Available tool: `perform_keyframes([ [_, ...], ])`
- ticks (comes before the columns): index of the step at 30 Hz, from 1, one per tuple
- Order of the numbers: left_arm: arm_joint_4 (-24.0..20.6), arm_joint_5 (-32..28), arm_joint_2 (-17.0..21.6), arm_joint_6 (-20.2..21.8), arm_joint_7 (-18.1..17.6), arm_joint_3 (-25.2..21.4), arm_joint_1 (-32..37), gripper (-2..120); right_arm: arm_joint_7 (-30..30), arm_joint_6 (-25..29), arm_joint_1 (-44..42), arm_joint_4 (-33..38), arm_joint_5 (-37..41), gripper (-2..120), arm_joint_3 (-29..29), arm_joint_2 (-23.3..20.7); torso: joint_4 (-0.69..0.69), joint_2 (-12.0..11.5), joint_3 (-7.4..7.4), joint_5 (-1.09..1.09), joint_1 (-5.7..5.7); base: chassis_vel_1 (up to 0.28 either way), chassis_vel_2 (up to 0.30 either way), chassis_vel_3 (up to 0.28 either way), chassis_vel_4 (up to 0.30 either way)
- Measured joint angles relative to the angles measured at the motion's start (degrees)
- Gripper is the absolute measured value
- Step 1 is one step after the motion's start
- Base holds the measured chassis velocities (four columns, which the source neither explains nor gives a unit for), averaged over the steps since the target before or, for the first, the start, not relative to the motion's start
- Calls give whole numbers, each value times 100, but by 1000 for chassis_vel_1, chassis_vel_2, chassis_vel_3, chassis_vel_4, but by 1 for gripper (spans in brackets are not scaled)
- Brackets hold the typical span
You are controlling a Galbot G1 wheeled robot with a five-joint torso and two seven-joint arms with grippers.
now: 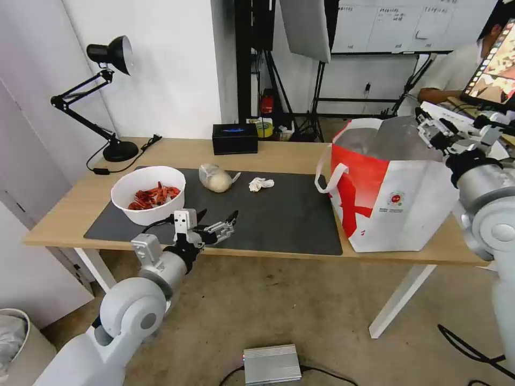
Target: Pick up the trash from the table and place it into the takeout bag.
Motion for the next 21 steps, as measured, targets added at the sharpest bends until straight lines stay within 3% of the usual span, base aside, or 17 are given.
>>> perform_keyframes([
  [2, 8, 5, -37, -5, 0, 25, -13, 100, -169, 161, -47, 55, 64, 96, 42, -43, 0, 0, 0, 0, 0, 0, 0, 0, 0],
  [5, 8, 7, -45, -7, 0, 43, -26, 100, -342, 357, -85, 90, 106, 100, 66, -84, 0, 0, 0, 0, 0, 0, 0, 0, 0],
  [15, -2, 7, 8, -72, 0, -8, -27, 100, -1104, 825, -195, 300, 291, 100, 32, -202, 0, 0, -1, -1, 1, 0, 0, 0, 0],
  [18, -2, 9, 0, -107, 3, -10, -19, 100, -1696, 918, -643, 631, 120, 100, -96, -129, 0, 0, -1, 0, 0, 0, 0, 0, 0],
  [21, -2, 14, -1, -107, 5, -15, -25, 100, -1877, 919, -857, 771, -40, 100, -195, -98, 0, 0, -1, -1, 0, 0, 0, 0, 0],
])
